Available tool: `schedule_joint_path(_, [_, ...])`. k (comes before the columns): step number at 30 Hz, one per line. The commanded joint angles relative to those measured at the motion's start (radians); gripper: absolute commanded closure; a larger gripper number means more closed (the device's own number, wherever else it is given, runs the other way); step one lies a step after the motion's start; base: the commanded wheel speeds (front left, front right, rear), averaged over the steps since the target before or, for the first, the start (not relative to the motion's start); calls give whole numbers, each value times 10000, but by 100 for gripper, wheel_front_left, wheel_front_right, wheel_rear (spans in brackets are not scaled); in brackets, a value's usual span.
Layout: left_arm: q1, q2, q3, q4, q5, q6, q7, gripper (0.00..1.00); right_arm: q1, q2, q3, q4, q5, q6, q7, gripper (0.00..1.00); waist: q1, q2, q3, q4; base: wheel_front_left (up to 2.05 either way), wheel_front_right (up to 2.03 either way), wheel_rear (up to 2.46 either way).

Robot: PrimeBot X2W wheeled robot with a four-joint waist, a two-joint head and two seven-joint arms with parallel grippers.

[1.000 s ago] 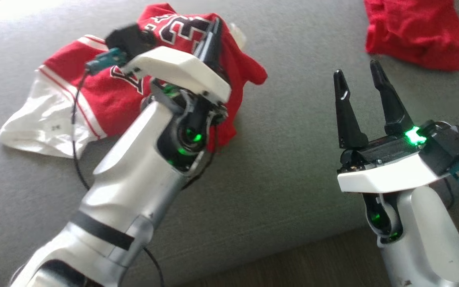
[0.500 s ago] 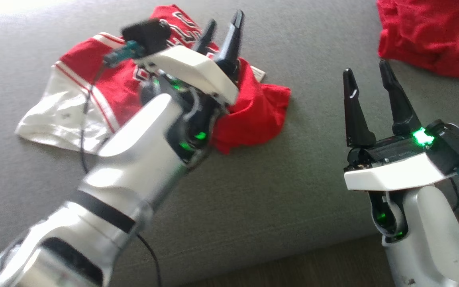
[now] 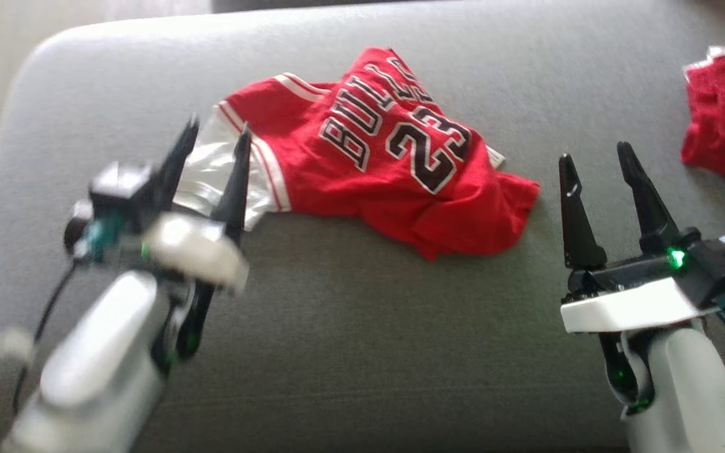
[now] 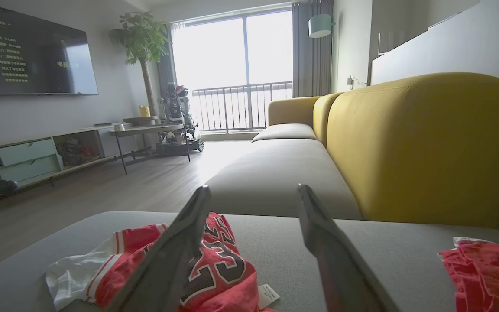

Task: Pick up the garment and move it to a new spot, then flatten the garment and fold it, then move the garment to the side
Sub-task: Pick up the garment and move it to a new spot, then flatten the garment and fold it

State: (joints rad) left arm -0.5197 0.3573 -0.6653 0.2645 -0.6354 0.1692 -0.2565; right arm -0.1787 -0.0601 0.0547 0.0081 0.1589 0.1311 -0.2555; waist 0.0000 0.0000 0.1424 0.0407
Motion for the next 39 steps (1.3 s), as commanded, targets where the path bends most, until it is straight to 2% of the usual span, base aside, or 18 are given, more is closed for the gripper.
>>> schedule_joint_path(1, [-129,396,690,-551,201,149,-51,0,-97,99,124,-303,-54,-4,-62,0,0,0,-359,354,0,0,0])
schedule_joint_path(5, [1692,195,1719,-1421,594,467,-52,0,208,99,-60,-296,-95,-4,-62,0,0,0,-655,606,0,0,0])
schedule_joint_path(9, [3132,-234,2622,-1815,1077,437,-52,0,463,99,-89,-243,-18,-4,-63,0,0,0,-832,756,0,0,0])
schedule_joint_path(19, [4504,-1812,4258,-2122,2318,-544,-52,0,625,99,89,-65,-30,-4,-63,0,0,0,-844,855,0,0,0])
schedule_joint_path(24, [4579,-2307,4662,-2015,2916,-1113,-53,0,580,99,119,-24,-57,-4,-63,0,0,0,-788,851,0,0,0])
schedule_joint_path(32, [4413,-2483,4998,-1466,3485,-1690,-53,0,414,99,294,-19,-54,-4,-63,0,0,0,-514,643,0,0,0])
schedule_joint_path(37, [3614,-2237,4960,-977,3746,-2066,-39,0,212,99,319,-191,-122,-4,-63,0,0,0,100,429,0,0,0])
schedule_joint_path(39, [3079,-2086,4965,-732,3660,-2219,297,0,109,99,324,-282,-172,-4,-63,0,0,0,441,351,0,0,0])
